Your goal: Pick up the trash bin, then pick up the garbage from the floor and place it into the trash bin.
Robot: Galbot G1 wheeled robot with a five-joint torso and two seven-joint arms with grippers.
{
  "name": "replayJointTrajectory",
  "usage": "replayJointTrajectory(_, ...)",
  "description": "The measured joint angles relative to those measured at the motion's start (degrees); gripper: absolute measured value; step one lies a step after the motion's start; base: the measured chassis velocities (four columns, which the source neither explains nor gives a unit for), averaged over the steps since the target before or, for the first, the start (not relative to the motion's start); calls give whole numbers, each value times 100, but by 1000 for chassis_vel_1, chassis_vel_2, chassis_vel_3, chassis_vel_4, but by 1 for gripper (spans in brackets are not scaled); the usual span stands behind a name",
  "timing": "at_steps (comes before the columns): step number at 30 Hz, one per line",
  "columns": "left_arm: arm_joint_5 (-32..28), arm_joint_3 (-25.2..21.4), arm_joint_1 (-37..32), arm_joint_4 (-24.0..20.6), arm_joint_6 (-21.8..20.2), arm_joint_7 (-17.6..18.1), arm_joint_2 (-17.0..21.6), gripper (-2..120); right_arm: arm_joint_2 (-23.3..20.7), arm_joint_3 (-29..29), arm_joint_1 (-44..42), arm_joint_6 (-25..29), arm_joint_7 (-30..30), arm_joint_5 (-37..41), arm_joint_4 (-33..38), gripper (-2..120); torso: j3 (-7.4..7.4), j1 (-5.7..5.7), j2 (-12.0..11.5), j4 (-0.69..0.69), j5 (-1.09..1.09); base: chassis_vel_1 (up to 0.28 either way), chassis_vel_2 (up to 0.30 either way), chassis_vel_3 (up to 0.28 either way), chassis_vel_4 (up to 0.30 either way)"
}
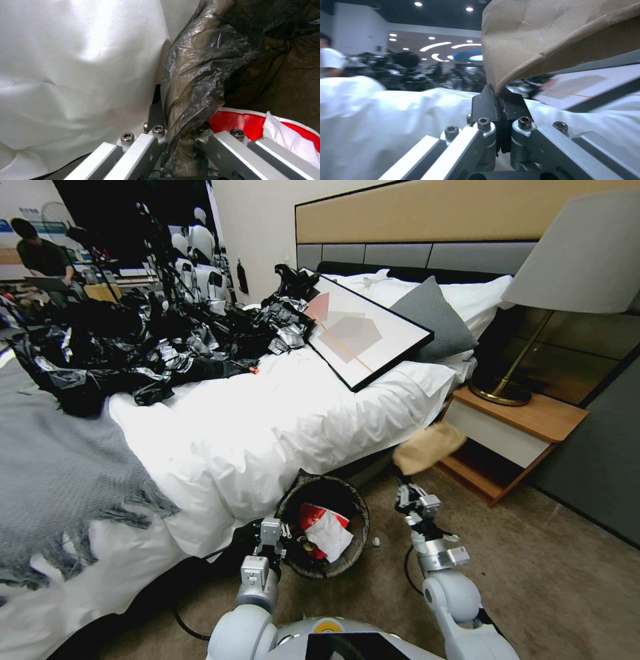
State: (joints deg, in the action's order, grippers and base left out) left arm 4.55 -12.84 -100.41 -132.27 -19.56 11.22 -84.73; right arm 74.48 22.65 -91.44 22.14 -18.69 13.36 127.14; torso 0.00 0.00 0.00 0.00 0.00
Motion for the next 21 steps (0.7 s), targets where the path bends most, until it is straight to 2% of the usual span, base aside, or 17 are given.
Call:
replayJointTrajectory(2, 0, 4, 0, 2, -2, -1, 0, 0, -53, -74, -5, -8, -69, 24, -2, 0, 0, 0, 0, -1, 1, 0, 0, 0, 0)
replayJointTrajectory(4, -5, 25, 1, 3, -26, -7, 0, 0, -271, -437, -16, -70, -363, 49, -141, 0, 0, 0, 0, 0, 1, 0, 0, 0, 0)
replayJointTrajectory(12, -3, 20, -13, -1, -48, -8, -2, 0, -362, -1047, -25, -90, -622, -299, -655, 0, 0, 0, 0, 0, 0, 0, 0, 0, 0)
replayJointTrajectory(21, -8, 16, -6, -19, -51, -9, 18, 0, -366, -1022, -459, 267, -713, -496, -1019, 0, 0, 0, 0, -1, 0, 0, 0, 0, 0)
